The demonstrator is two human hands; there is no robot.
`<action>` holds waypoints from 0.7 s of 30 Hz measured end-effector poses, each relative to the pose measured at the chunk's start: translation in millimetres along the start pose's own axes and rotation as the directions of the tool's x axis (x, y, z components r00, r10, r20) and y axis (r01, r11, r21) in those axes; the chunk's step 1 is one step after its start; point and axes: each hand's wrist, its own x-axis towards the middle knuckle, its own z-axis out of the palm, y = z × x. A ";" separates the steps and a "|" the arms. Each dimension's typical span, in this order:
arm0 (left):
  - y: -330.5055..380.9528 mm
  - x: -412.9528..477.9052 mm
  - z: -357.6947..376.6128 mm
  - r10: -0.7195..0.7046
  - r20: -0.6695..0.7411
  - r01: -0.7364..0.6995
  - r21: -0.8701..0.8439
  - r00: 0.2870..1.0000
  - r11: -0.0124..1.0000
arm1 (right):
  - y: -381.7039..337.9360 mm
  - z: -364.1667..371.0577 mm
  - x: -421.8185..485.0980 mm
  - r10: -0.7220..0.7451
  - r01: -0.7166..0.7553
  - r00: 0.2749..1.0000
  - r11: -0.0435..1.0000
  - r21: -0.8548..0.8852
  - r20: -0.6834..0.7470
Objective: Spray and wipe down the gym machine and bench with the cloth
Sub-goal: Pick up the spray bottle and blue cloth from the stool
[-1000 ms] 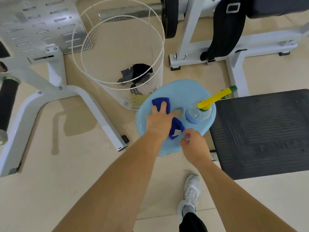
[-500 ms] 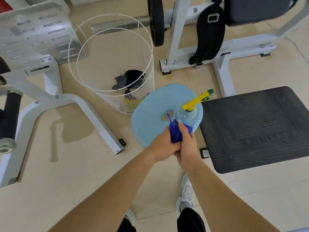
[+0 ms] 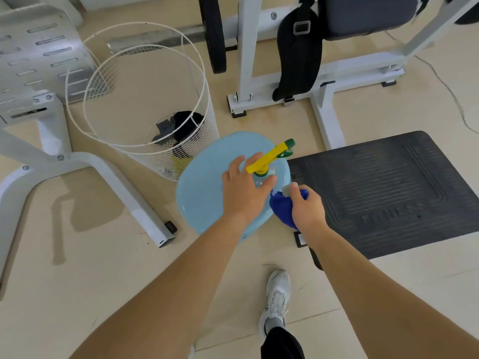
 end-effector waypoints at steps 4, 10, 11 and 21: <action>5.3 6.3 8.1 0.029 -0.087 -0.044 -0.175 0.996 0.984 | 4.9 -0.6 10.2 -0.026 0.031 0.998 0.995 -0.096 0.050; 26.2 9.8 -26.3 -0.037 -0.129 -0.014 -0.377 0.991 0.926 | 6.7 -9.6 6.5 0.084 -0.085 0.992 0.996 0.006 0.096; 30.7 10.7 -36.9 -0.040 -0.123 -0.015 -0.414 0.992 0.910 | 3.5 -11.0 4.3 0.116 -0.125 0.987 0.989 0.074 0.111; 55.6 19.3 -141.3 0.025 0.191 0.161 -0.884 0.981 0.439 | -65.6 8.2 -38.8 0.133 -0.451 0.763 0.811 0.374 0.632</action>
